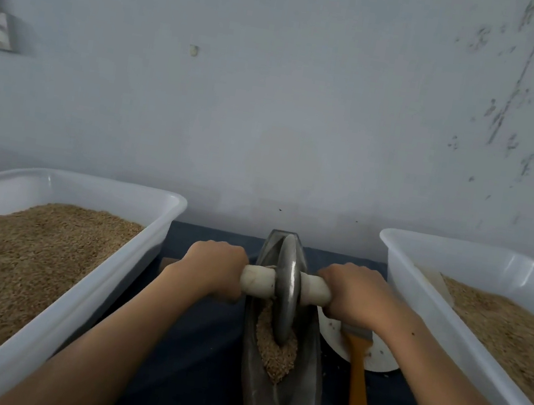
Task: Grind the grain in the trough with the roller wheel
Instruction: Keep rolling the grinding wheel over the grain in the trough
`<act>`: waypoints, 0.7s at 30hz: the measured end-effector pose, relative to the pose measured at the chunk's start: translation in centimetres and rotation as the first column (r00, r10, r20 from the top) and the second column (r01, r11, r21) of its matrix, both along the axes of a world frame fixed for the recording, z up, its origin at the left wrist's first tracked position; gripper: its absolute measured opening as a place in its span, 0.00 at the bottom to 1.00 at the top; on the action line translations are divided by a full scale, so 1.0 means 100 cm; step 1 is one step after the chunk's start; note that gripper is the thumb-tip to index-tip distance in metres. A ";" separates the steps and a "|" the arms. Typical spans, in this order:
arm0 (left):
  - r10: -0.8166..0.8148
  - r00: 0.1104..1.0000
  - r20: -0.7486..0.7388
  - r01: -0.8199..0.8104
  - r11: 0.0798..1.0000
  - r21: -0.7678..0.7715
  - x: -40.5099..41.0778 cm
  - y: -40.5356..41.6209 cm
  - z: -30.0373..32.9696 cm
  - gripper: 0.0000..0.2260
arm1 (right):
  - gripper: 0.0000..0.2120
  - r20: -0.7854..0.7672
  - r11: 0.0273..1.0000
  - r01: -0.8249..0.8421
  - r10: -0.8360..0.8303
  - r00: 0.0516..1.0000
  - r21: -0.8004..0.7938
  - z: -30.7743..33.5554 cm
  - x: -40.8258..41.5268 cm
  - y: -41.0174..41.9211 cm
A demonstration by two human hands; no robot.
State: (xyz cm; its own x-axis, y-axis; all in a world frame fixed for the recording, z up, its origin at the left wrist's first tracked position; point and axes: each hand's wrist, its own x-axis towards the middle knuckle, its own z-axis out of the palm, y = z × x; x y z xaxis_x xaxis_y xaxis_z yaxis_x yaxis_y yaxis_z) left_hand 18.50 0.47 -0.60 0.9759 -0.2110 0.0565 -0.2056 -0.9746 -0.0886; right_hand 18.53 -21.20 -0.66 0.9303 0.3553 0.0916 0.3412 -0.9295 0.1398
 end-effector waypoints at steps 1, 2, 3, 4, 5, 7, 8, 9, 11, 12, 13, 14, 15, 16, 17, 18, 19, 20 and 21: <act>0.002 0.999 0.039 -0.002 1.000 0.001 0.000 0.000 -0.002 0.15 | 0.07 0.073 1.000 0.009 -0.009 0.997 0.003 -0.002 0.000 0.002; 0.002 0.996 0.091 -0.002 1.000 0.003 0.000 0.000 -0.004 0.13 | 0.06 0.147 1.000 0.018 -0.020 0.989 0.014 -0.005 -0.001 0.003; 0.001 0.989 0.147 -0.002 1.000 0.006 0.000 0.000 -0.005 0.12 | 0.06 0.214 0.999 0.026 -0.032 0.976 0.031 -0.008 -0.001 0.004; 0.005 0.982 0.191 -0.006 1.000 0.004 0.000 -0.001 -0.006 0.12 | 0.06 0.270 0.998 0.030 -0.041 0.962 0.048 -0.011 -0.001 0.005; 0.013 0.977 0.211 -0.013 1.000 -0.002 0.000 -0.002 -0.007 0.12 | 0.06 0.316 0.998 0.028 -0.046 0.948 0.059 -0.013 -0.001 0.005; 0.031 0.980 0.199 -0.032 0.999 0.002 0.001 -0.005 -0.007 0.12 | 0.06 0.346 0.997 0.016 -0.039 0.937 0.069 -0.015 -0.001 0.004; 0.035 0.983 0.182 -0.039 0.999 0.017 0.001 -0.005 -0.007 0.13 | 0.07 0.322 0.998 0.008 -0.030 0.946 0.070 -0.015 -0.001 0.002; 0.036 0.986 0.160 -0.042 0.999 0.032 0.001 -0.006 -0.006 0.13 | 0.07 0.279 0.998 0.001 -0.019 0.960 0.067 -0.013 -0.001 0.001; 0.028 0.996 0.079 -0.031 0.999 0.039 -0.002 -0.004 -0.003 0.15 | 0.07 0.154 0.999 -0.014 0.006 0.988 0.052 -0.006 -0.001 -0.001; 0.021 1.000 0.020 -0.022 0.999 0.026 -0.003 -0.003 -0.001 0.16 | 0.07 0.087 0.999 -0.019 0.016 0.996 0.030 -0.003 -0.002 -0.001; 0.015 0.999 -0.041 -0.015 1.000 0.006 -0.004 -0.001 0.001 0.18 | 0.07 0.028 1.000 -0.022 0.022 0.999 0.006 0.001 -0.003 -0.001; 0.011 0.996 -0.092 -0.013 1.000 -0.015 -0.004 -0.001 0.002 0.18 | 0.08 -0.024 1.000 -0.023 0.023 0.999 -0.016 0.004 -0.003 -0.001; 0.009 0.992 -0.126 -0.013 0.999 -0.031 -0.004 0.000 0.003 0.19 | 0.08 -0.062 0.999 -0.022 0.020 0.998 -0.034 0.006 -0.004 0.000; 0.010 0.990 -0.137 -0.015 0.999 -0.038 -0.003 0.000 0.003 0.19 | 0.08 -0.082 0.999 -0.018 0.014 0.997 -0.045 0.008 -0.005 0.001; 0.011 0.992 -0.127 -0.016 0.999 -0.034 -0.003 0.000 0.003 0.18 | 0.09 -0.086 0.999 -0.008 0.004 0.996 -0.046 0.009 -0.005 0.001; 0.012 0.995 -0.101 -0.015 1.000 -0.024 -0.002 0.000 0.003 0.17 | 0.09 -0.079 0.999 0.003 -0.005 0.997 -0.034 0.009 -0.005 0.002; 0.012 0.998 -0.064 -0.013 1.000 -0.012 -0.002 -0.001 0.002 0.16 | 0.09 -0.060 1.000 0.011 -0.012 0.998 -0.016 0.007 -0.005 0.002; 0.012 1.000 -0.017 -0.012 1.000 0.000 -0.002 -0.001 0.001 0.15 | 0.08 -0.023 1.000 0.017 -0.016 1.000 0.003 0.005 -0.005 0.003; 0.012 0.999 0.039 -0.012 1.000 0.010 -0.002 -0.002 0.000 0.14 | 0.06 0.032 1.000 0.024 -0.025 0.999 0.019 0.001 -0.004 0.003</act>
